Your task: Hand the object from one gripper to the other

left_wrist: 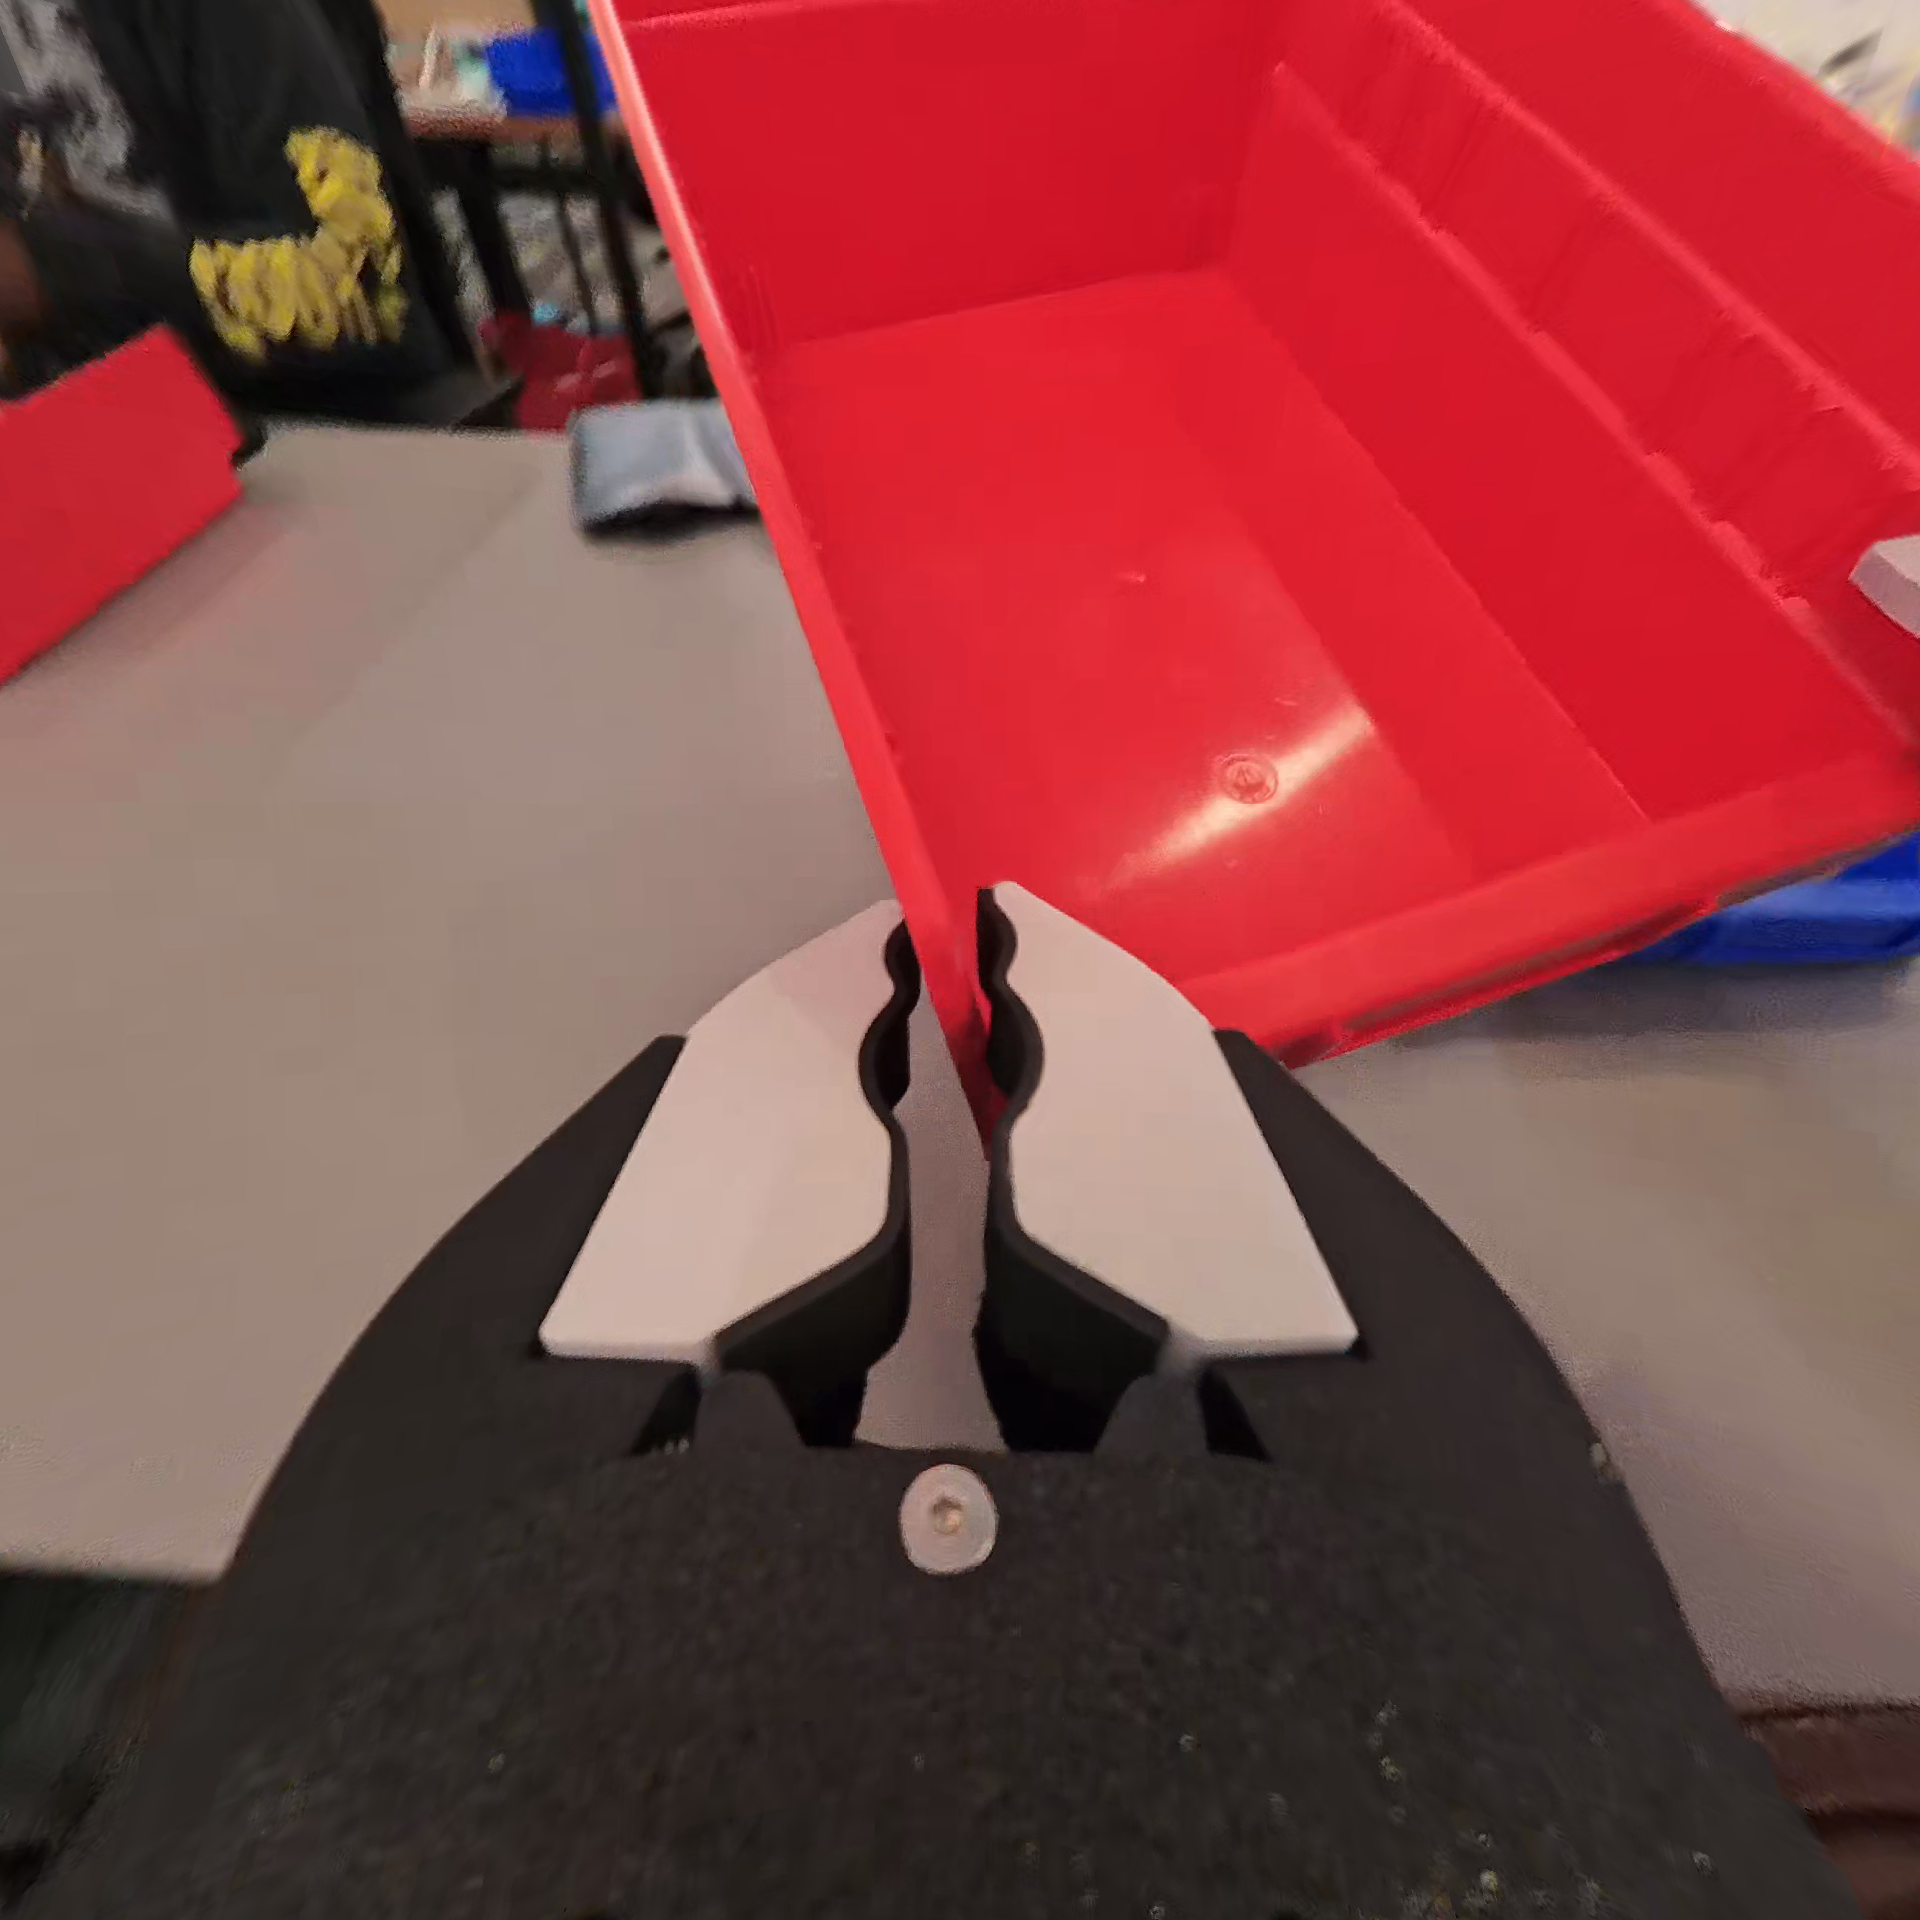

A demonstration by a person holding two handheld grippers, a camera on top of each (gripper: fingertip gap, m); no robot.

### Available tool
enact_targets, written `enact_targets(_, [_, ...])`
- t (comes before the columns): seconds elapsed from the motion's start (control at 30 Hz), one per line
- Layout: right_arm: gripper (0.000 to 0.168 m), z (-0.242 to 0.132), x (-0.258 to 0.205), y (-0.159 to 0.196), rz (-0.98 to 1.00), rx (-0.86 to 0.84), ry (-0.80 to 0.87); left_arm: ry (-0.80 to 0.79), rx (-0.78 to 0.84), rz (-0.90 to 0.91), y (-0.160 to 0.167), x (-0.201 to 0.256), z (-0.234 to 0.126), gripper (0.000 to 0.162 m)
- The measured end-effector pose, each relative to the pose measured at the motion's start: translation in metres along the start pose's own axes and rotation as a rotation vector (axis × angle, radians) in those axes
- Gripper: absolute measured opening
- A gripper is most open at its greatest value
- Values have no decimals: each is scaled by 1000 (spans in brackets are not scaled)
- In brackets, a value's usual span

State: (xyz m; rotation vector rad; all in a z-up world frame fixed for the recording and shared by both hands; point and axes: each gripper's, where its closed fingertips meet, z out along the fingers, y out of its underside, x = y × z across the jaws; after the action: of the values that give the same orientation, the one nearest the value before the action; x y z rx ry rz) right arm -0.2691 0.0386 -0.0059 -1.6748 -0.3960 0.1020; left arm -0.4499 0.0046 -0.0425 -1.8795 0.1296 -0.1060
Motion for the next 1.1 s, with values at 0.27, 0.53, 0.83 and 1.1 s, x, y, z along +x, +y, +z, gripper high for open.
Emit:
enact_targets(0.27, [5,-65,182,-83,-49,105,356,274,140,121,-126,163,59,8])
enact_targets(0.53, [5,-147,390,-54,-77,-64,573,515,143,180,-150,392,95,11])
enact_targets(0.83, [5,-189,500,125,149,-365,455,597,-76,189,-36,536,119,14])
enact_targets(1.1, [6,-175,497,217,340,-395,287,571,-203,224,38,546,133,15])
